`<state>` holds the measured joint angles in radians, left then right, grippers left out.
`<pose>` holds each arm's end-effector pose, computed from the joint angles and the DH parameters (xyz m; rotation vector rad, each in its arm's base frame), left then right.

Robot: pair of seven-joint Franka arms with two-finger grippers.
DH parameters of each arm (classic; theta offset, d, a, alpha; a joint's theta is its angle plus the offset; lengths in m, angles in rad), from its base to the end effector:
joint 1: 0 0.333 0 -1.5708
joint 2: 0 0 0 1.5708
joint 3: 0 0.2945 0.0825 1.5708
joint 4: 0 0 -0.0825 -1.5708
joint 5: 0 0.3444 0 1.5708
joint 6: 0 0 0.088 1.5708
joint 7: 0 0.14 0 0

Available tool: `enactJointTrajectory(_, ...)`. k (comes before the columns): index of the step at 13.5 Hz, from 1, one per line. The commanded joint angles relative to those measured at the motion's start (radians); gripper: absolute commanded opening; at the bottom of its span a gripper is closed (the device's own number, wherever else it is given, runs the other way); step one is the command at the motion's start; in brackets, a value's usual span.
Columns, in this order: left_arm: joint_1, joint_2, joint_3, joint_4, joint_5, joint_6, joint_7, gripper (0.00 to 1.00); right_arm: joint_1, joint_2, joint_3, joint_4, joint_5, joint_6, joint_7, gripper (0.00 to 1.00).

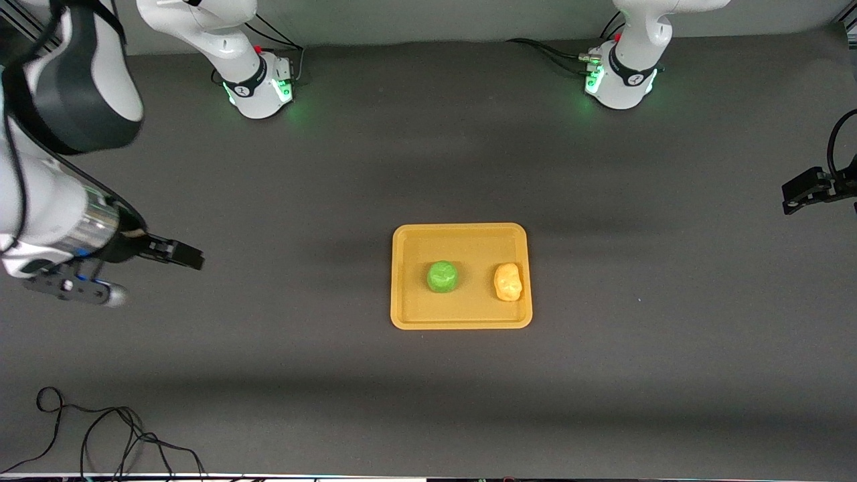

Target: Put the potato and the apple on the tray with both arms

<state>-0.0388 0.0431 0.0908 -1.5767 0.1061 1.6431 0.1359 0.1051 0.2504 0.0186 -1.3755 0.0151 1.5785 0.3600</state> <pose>0.5330 0.0410 0.5522 -3.0269 0.1370 -0.0198 0.5780 0.0728 0.5173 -3.1108 0.3707 0.0794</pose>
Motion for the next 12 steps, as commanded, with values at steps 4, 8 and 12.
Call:
enactJointTrajectory(4, -0.036, -0.020, 0.006, -0.048, -0.091, 0.047, -0.025, 1.00, 0.013, -0.129, -0.118, -0.071, 0.011, -0.074, -0.173, 1.00)
enactJointTrajectory(8, -0.075, -0.019, 0.003, -0.071, -0.089, 0.066, -0.079, 1.00, 0.013, -0.158, -0.152, -0.132, 0.011, -0.005, -0.223, 1.00)
enactJointTrajectory(12, -0.066, -0.048, 0.006, -0.063, -0.092, 0.012, -0.082, 1.00, 0.015, -0.158, -0.152, -0.134, 0.011, -0.006, -0.225, 1.00)
